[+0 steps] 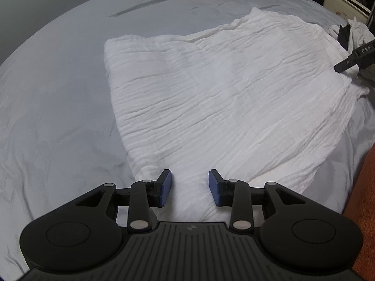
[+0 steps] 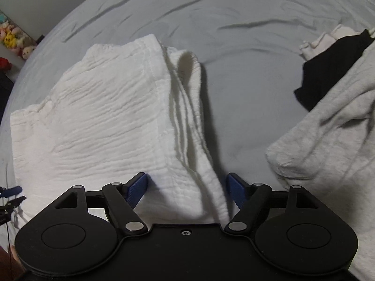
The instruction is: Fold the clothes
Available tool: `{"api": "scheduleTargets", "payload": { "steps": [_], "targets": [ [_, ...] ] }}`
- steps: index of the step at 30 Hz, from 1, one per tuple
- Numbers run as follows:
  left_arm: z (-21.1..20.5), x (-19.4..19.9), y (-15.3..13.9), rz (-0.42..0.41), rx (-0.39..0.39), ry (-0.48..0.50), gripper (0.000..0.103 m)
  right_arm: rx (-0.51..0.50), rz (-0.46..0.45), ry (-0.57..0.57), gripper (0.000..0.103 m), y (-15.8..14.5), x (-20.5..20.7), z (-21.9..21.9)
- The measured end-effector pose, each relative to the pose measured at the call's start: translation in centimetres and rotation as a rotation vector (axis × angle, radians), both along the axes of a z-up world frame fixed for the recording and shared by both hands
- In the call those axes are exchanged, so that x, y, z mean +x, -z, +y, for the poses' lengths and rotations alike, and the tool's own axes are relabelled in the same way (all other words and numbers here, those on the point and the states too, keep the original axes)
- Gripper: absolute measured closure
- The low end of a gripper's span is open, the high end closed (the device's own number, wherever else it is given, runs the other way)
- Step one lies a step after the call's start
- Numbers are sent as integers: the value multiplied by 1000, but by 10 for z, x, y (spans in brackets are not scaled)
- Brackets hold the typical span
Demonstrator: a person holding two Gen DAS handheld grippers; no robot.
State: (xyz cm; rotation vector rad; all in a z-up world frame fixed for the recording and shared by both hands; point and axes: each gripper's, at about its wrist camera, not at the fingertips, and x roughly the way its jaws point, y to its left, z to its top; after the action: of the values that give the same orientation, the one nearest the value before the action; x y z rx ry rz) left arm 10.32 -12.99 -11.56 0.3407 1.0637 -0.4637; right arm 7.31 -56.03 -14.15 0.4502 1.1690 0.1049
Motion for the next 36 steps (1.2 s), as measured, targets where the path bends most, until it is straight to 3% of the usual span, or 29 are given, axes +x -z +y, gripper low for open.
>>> {"api": "scheduleTargets", "payload": {
  "steps": [2, 4, 5, 6, 15, 26, 33, 36],
  "targets": [
    [0, -1, 0, -5, 1, -6, 69, -23, -5, -13, 38, 0, 3, 9],
    [-1, -2, 1, -10, 3, -10, 69, -35, -5, -21, 51, -5, 4, 14],
    [-1, -3, 1, -14, 3, -13, 69, -24, -5, -25, 66, -6, 4, 15],
    [-1, -3, 1, -15, 1, -16, 69, -11, -3, -24, 68, -8, 4, 17],
    [2, -4, -3, -11, -8, -41, 69, -115, -38, -60, 71, -41, -2, 40],
    [2, -8, -11, -26, -17, -44, 68, -98, -124, -123, 71, -137, 9, 81],
    [18, -12, -26, -27, -50, -52, 64, -114, -191, -223, 72, -183, 25, 141],
    [34, -13, -34, -41, -54, -74, 64, -139, -221, -320, 72, -198, 27, 185]
  ]
}}
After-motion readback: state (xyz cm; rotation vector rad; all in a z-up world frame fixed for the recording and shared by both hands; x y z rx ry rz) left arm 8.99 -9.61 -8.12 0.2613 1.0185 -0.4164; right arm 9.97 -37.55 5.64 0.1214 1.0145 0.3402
